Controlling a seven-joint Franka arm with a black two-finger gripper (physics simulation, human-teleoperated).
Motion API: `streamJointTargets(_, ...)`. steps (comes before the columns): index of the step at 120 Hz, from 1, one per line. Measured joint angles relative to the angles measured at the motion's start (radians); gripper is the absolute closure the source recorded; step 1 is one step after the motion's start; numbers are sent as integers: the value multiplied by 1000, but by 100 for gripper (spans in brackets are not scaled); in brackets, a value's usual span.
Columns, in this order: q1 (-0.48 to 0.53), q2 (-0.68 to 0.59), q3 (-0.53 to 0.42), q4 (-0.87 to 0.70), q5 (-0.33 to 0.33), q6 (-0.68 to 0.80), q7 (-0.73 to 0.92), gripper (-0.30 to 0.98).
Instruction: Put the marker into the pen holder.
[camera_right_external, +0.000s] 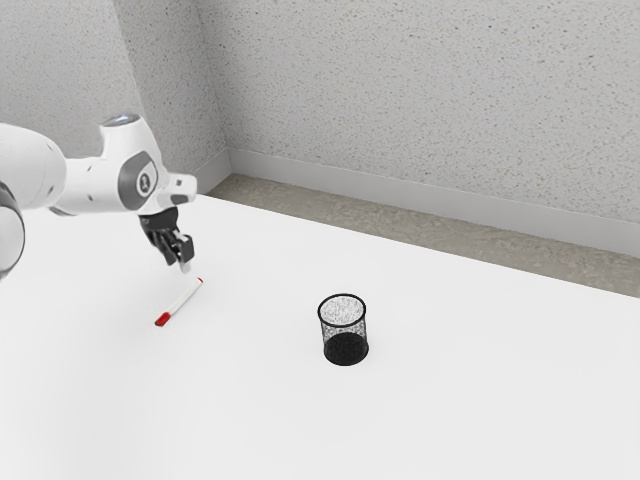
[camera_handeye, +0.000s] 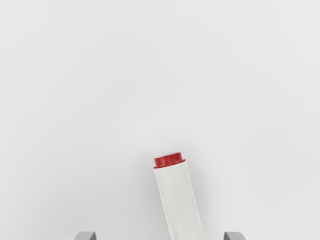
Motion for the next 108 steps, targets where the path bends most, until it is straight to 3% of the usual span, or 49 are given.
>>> streamJointTargets(19, -5, 73, 0, 56, -25, 5, -16, 40)
streamJointTargets(66, -12, 100, 0, 30, -53, 8, -55, 41)
streamJointTargets(94, -10, 111, 0, 36, -47, 8, -67, 66)
streamJointTargets(108, -7, 91, 0, 32, -40, 9, -76, 71)
